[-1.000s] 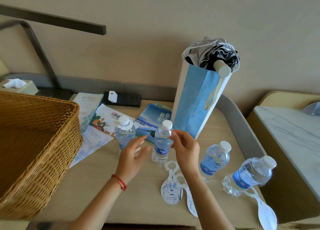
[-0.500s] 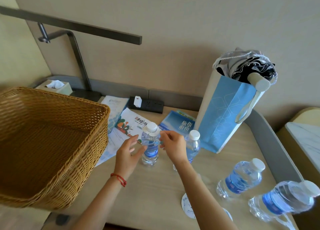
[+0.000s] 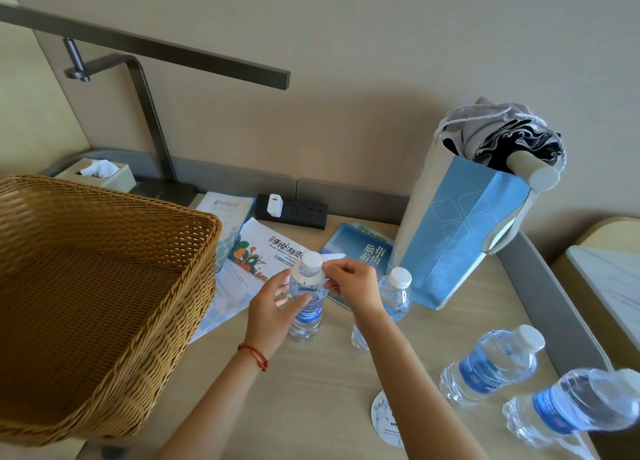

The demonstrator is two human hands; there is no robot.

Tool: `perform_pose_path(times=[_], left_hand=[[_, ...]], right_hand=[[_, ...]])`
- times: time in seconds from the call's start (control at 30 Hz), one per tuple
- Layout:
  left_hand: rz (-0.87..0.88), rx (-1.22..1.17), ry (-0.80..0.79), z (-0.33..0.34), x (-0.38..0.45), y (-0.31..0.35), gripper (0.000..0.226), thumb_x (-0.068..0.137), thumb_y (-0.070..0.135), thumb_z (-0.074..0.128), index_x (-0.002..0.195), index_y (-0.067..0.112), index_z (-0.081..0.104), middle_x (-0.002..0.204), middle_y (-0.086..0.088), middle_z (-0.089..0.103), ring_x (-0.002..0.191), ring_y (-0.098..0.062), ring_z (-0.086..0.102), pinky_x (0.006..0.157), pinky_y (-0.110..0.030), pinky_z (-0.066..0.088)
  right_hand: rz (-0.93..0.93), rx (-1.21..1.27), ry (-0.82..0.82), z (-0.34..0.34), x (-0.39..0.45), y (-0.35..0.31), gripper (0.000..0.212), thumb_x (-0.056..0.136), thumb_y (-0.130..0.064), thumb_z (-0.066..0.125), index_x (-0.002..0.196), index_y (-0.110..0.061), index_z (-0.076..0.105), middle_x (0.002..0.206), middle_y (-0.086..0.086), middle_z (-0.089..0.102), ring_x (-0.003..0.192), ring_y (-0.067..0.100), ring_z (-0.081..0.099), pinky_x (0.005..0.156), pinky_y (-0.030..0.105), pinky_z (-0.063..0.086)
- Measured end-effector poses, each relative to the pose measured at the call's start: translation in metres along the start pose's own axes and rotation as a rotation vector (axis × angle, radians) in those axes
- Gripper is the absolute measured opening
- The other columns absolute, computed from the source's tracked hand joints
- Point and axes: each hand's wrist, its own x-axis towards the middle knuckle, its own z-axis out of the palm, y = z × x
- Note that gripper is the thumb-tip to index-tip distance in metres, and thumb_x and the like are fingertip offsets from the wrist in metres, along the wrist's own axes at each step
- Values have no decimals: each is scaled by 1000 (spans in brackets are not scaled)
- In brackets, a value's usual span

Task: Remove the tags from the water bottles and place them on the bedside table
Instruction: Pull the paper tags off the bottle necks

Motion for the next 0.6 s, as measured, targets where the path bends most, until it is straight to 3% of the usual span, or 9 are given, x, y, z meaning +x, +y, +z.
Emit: perform_pose_path(times=[0.2, 0.43, 0.6], left_hand=[[27, -13, 3, 1, 0, 0, 55, 75, 18, 73, 125, 14, 51, 127, -6, 55, 104, -8, 49, 58, 2, 42], [31, -17, 0, 0, 0, 0, 55, 75, 21, 73, 126, 15, 50, 119, 3, 54, 105, -7, 50, 63, -5, 42], [27, -26, -9, 0, -1, 0, 53, 77, 21, 71, 126, 16, 50, 120, 2, 55, 104, -7, 51, 63, -5, 45]], right_hand=[[-30, 56, 35, 3, -3, 3, 18, 86, -9, 60, 71, -16, 67, 59, -2, 63, 45, -1, 56, 47, 11, 45], [-43, 151, 69, 4, -6, 1, 20, 84, -11, 62, 68, -20, 68, 52, -6, 61, 46, 0, 53, 49, 12, 45], [-165, 101, 0, 3, -4, -14, 19, 85, -6, 61, 71, -17, 68, 62, 0, 64, 47, -1, 55, 50, 12, 46]])
